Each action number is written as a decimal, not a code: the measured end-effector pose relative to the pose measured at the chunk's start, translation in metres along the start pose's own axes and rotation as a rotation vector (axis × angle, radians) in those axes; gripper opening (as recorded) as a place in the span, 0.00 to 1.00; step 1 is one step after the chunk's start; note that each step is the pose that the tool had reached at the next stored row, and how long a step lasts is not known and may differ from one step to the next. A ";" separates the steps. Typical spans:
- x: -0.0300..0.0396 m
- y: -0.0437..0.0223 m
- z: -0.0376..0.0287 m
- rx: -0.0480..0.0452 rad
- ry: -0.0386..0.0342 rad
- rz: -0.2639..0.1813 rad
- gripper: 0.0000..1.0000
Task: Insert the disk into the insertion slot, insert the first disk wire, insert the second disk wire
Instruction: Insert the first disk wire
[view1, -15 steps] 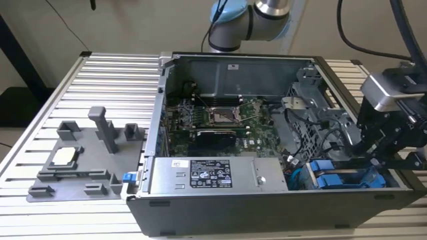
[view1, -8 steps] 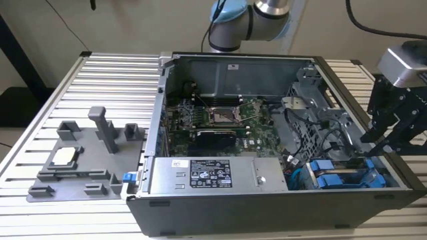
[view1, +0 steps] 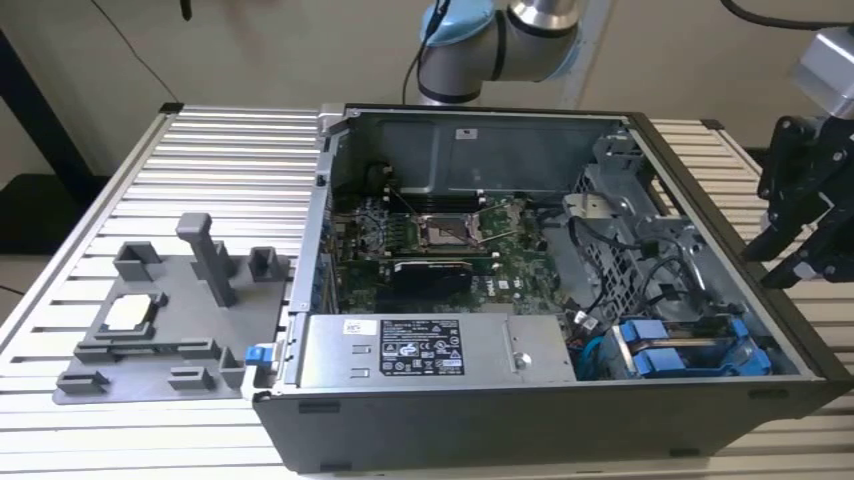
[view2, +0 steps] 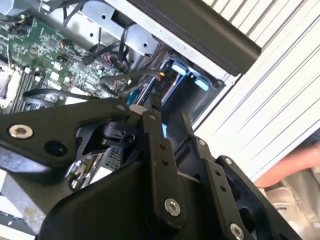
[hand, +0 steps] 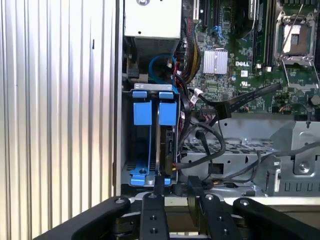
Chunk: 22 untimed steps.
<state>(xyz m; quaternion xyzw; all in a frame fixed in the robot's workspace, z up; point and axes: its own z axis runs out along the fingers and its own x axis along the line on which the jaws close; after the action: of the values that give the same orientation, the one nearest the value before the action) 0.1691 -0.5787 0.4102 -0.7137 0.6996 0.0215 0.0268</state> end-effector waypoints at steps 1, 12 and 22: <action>0.0000 0.0000 0.0000 -0.0001 0.0001 0.000 0.33; -0.0340 -0.0007 0.0023 -0.0001 0.0003 0.000 0.33; -0.0532 0.0093 0.0040 0.0020 0.0026 0.000 0.33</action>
<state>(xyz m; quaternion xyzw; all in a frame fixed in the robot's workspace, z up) 0.1587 -0.5256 0.4097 -0.7137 0.6996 0.0199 0.0266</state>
